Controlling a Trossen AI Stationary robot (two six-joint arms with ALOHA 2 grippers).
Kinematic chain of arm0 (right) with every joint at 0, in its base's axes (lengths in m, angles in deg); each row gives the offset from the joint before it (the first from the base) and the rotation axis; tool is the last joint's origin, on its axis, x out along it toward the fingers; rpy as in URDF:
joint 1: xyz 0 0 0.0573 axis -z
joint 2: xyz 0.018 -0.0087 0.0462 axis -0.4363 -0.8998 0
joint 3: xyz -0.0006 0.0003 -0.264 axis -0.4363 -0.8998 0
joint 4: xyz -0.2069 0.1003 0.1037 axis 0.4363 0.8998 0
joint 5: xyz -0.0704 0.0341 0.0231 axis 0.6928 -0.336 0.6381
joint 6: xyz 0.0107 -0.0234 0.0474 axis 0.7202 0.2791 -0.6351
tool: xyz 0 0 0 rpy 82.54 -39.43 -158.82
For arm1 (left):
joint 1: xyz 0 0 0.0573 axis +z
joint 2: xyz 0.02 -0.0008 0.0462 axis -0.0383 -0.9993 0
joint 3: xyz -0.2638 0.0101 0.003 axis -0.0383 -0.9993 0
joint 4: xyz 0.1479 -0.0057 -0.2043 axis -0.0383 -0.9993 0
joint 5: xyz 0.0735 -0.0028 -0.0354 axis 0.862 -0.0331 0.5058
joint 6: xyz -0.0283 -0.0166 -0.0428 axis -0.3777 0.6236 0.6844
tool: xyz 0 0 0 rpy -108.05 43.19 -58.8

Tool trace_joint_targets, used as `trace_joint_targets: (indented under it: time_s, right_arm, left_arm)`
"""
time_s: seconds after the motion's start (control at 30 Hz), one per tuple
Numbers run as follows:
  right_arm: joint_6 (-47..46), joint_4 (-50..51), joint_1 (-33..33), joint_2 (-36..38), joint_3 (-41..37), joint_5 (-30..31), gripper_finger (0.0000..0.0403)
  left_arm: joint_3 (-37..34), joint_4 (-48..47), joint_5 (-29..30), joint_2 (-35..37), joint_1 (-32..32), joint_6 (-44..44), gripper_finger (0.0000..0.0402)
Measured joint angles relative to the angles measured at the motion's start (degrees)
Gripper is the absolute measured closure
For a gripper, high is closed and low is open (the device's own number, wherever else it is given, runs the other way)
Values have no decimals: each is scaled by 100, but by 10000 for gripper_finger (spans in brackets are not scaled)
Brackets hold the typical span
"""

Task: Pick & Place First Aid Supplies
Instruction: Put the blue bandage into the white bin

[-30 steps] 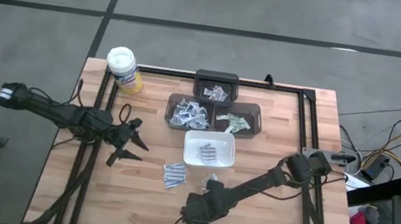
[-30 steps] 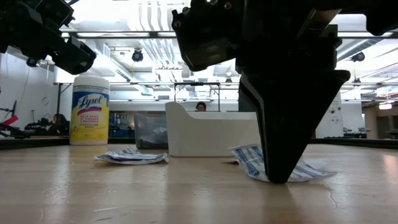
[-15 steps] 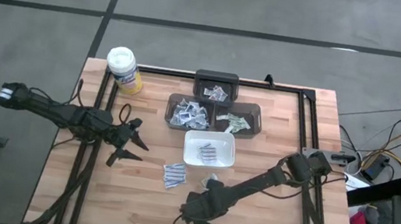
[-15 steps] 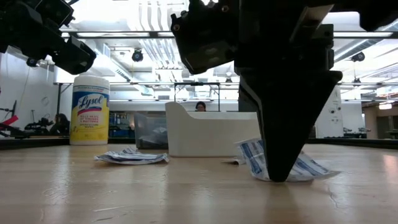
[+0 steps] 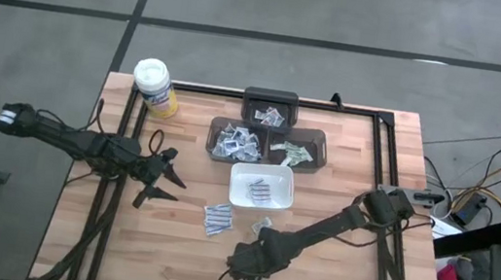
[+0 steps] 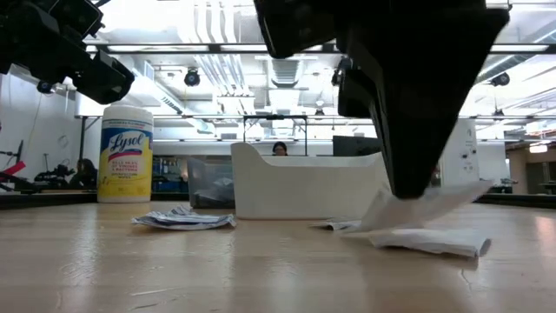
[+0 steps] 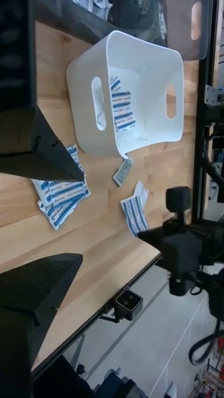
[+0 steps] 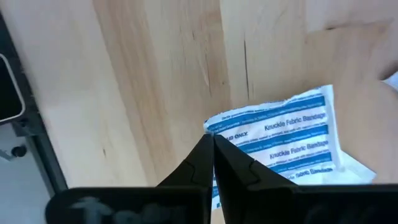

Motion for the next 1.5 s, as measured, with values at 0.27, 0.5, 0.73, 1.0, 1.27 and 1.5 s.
trace_joint_targets:
  time_s: [0.27, 0.5, 0.73, 1.0, 1.27, 1.5]
  right_arm:
    - [-27, -8, 11, 405, 4, 11, 395]
    - [-148, -15, 49, 773, 4, 207, 395]
    - [-217, -114, 80, 1301, 4, 953, 395]
    - [117, -188, 229, 1947, 9, 2545, 394]
    - [999, -147, 555, 2108, 9, 2895, 394]
    - [2473, -108, 793, 2105, -15, 2884, 394]
  left_arm:
    - [0, 11, 0, 2, 0, 0, 204]
    - [0, 9, 0, 2, 0, 0, 204]
    - [0, 17, 0, -3, 0, 0, 204]
    - [0, 42, 0, -50, 0, 0, 204]
    - [0, 46, 0, -74, 0, 71, 204]
    - [0, 52, 0, -74, 0, 241, 204]
